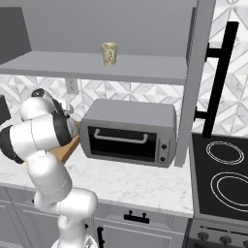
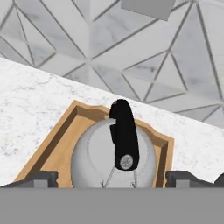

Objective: Pick the kettle from the counter and place it on the tray. Then pick the mug from the cabinet and place it on the tray. Then close the cabinet doors.

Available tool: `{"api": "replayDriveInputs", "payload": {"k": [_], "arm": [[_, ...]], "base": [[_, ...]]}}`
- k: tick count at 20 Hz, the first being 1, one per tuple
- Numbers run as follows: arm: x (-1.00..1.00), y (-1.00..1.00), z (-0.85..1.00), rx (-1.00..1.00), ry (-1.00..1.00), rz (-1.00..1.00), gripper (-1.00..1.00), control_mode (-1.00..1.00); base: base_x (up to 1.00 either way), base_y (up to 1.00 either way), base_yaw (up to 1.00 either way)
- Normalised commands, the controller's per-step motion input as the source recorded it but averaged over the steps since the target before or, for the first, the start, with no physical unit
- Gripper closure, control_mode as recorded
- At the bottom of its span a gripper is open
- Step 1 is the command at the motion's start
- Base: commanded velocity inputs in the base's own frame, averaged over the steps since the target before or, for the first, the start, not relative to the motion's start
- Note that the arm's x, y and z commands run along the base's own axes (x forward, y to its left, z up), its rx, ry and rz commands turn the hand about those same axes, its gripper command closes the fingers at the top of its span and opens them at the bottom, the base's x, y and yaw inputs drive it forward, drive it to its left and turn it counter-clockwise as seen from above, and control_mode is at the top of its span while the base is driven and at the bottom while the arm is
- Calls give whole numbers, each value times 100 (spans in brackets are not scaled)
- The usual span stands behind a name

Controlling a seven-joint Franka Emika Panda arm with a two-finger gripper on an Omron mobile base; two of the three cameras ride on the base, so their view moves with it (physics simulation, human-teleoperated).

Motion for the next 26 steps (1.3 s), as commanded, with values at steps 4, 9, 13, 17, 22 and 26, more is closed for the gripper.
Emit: {"api": "replayDriveInputs", "payload": {"k": [4, 9, 13, 17, 22, 26], "arm": [[-64, -5, 24, 0, -11, 0, -100, -100], [-61, -3, 43, 0, 0, 0, -100, -100], [-64, -10, 57, 0, -3, 0, -100, -100], [-56, -30, 51, 0, 2, 0, -100, -100], [-55, -47, 54, 0, 1, 0, -100, -100], [-53, -43, 56, 0, 1, 0, -100, -100]], "base": [[0, 0, 0], [0, 0, 0], [0, 0, 0], [0, 0, 0], [0, 0, 0], [0, 0, 0]]}}
